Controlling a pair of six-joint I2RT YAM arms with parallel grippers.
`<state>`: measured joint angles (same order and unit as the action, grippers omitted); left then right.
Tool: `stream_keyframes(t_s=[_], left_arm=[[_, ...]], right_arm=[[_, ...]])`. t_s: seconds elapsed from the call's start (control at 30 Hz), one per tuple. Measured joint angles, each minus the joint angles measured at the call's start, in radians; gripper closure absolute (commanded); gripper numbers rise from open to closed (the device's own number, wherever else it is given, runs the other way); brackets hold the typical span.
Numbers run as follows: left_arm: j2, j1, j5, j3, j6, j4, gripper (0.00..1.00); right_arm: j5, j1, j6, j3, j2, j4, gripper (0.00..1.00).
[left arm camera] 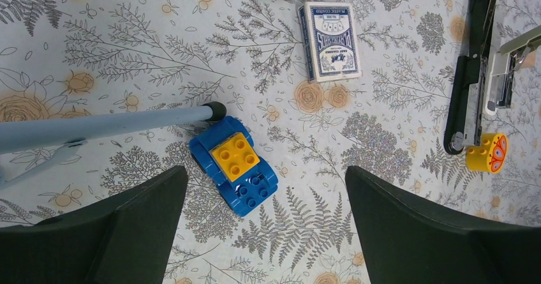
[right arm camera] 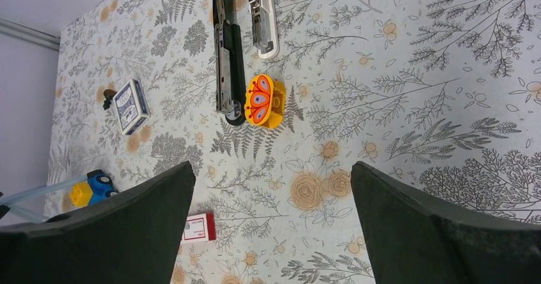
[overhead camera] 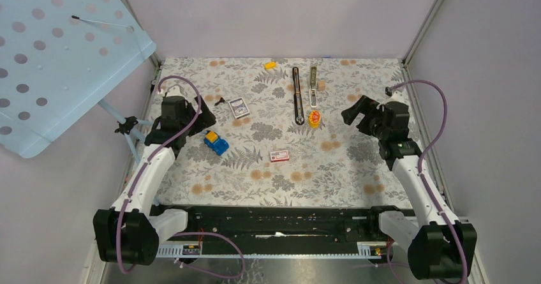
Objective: Unload the staples from the stapler
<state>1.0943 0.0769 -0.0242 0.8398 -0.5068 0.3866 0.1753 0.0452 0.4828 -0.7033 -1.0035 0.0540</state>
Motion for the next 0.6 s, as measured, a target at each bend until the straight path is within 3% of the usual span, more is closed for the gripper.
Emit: stream_keyframes(t_s=[0.6], left_arm=[[-0.021, 0.000, 0.038, -0.016, 0.013, -0.015, 0.01]], right_arm=[[-0.059, 0.000, -0.012, 0.048, -0.003, -0.114, 0.00]])
